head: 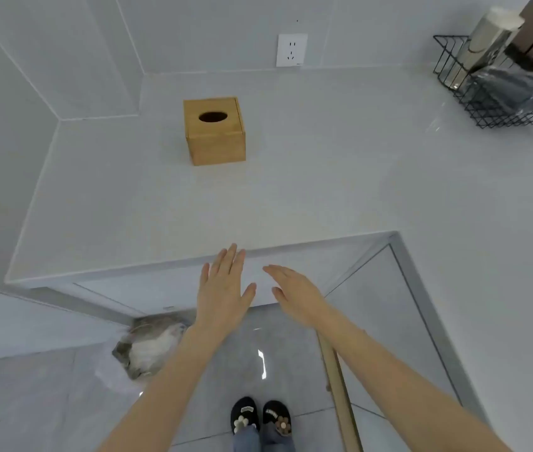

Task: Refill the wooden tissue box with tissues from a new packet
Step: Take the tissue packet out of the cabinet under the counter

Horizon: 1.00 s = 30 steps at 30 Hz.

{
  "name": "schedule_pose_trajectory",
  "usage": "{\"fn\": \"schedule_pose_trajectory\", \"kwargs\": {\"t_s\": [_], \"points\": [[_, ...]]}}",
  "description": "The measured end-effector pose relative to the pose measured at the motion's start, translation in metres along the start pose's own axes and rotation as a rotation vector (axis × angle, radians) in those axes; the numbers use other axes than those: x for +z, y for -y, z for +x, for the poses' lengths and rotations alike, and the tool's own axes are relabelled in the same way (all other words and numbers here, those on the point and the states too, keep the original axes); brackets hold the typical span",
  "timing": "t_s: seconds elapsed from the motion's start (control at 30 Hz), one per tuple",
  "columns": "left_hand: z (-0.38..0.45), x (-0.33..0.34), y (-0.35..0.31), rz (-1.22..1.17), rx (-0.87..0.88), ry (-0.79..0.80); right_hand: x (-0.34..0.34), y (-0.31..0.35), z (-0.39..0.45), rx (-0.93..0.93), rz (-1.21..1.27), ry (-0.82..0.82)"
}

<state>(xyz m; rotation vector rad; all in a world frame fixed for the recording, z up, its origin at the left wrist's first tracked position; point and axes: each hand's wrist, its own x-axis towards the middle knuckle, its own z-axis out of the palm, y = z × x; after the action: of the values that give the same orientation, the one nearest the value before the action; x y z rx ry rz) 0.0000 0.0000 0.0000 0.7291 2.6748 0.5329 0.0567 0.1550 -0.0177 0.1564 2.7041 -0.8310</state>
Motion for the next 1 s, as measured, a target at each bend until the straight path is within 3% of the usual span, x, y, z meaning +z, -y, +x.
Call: {"fn": "schedule_pose_trajectory", "kwargs": {"t_s": [0.17, 0.33, 0.43, 1.0], "points": [[0.019, 0.026, 0.015, 0.230, 0.130, -0.203, 0.025, -0.007, 0.033, -0.104, -0.245, -0.062], [0.024, 0.041, 0.031, 0.361, 0.156, -0.216, 0.040, -0.015, 0.052, -0.142, -0.410, -0.050], [0.023, 0.045, 0.036, 0.382, 0.154, -0.239, 0.044, -0.018, 0.059, -0.064, -0.486, -0.044], [0.023, 0.055, 0.031, 0.304, 0.073, -0.208, 0.052, -0.026, 0.068, 0.065, -0.175, -0.065]]}}
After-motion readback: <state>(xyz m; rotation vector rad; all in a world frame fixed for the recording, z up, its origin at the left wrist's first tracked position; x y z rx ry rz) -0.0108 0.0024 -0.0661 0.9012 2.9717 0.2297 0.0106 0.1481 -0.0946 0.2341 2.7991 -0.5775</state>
